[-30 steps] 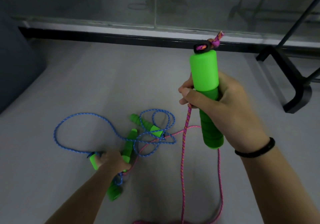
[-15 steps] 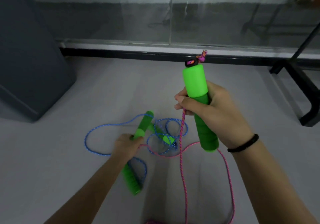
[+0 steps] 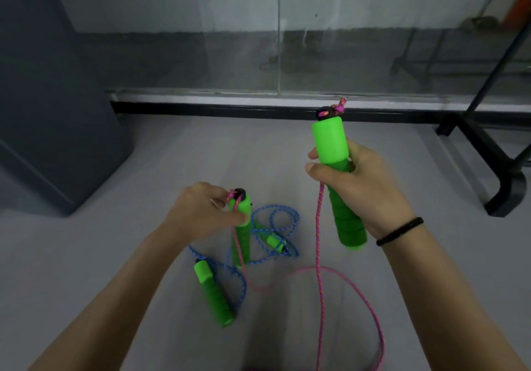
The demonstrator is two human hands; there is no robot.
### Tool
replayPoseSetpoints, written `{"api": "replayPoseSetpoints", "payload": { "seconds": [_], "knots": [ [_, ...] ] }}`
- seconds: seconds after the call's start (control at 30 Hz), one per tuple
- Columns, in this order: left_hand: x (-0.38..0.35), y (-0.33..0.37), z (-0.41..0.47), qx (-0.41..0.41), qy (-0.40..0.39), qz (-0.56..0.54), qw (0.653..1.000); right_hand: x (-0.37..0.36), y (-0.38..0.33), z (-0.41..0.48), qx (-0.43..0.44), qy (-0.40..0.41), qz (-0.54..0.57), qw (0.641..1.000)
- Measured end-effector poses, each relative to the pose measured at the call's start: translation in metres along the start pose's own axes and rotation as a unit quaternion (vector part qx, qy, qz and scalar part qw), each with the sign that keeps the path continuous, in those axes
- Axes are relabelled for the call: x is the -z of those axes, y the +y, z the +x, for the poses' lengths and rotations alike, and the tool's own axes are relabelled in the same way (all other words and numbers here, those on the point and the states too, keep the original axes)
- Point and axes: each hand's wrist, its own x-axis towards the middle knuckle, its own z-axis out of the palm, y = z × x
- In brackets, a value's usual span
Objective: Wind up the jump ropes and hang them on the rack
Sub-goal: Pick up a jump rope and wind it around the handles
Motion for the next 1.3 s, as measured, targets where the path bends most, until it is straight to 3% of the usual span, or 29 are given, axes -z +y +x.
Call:
{"api": "replayPoseSetpoints", "payload": {
  "seconds": [0.1, 0.27, 0.4, 0.5, 0.57, 0.63, 0.7, 0.77, 0.8, 0.93, 1.03, 1.13, 1.3],
  "knots": [
    [0.008, 0.009, -0.003, 0.007, -0.035, -0.167, 0.985, -0.002, 0.002, -0.002, -0.004, -0.008, -0.018, 1.0],
    [0.01, 0.022, -0.009, -0.029, -0.118, -0.392, 0.912, -0.01, 0.008, -0.002, -0.015, -0.025, -0.105, 0.994],
    [0.006, 0.022, -0.009, -0.056, -0.191, -0.488, 0.85, -0.01, 0.007, -0.005, -0.074, -0.115, -0.041, 0.99],
    [-0.003, 0.021, -0.005, -0.063, -0.213, -0.523, 0.823, -0.009, -0.001, -0.01, -0.158, -0.191, 0.089, 0.965],
    [-0.01, 0.022, -0.002, -0.048, -0.198, -0.528, 0.824, -0.013, -0.004, -0.013, -0.213, -0.238, 0.185, 0.929],
    [-0.015, 0.03, -0.004, -0.021, -0.132, -0.468, 0.873, -0.02, -0.003, -0.014, -0.225, -0.242, 0.228, 0.916],
    [-0.018, 0.039, -0.007, 0.007, -0.035, -0.384, 0.923, -0.027, -0.001, -0.012, -0.228, -0.196, 0.246, 0.921],
    [-0.014, 0.049, -0.012, 0.028, 0.059, -0.347, 0.935, -0.028, -0.001, -0.006, -0.232, -0.148, 0.274, 0.922],
    [-0.01, 0.054, -0.014, 0.027, 0.07, -0.342, 0.937, -0.027, -0.003, -0.002, -0.233, -0.134, 0.281, 0.921],
    [0.011, 0.083, -0.017, -0.019, -0.058, -0.375, 0.925, -0.026, -0.021, 0.015, -0.201, -0.104, 0.256, 0.94],
    [0.039, 0.117, -0.019, -0.064, -0.117, -0.401, 0.906, -0.022, -0.051, 0.034, -0.148, -0.048, 0.151, 0.976],
    [0.081, 0.151, -0.021, -0.073, -0.175, -0.401, 0.896, -0.002, -0.106, 0.051, -0.117, 0.012, 0.06, 0.991],
    [0.177, 0.221, -0.024, -0.143, -0.232, -0.418, 0.866, 0.036, -0.227, 0.08, -0.104, 0.032, 0.023, 0.994]
  ]
}}
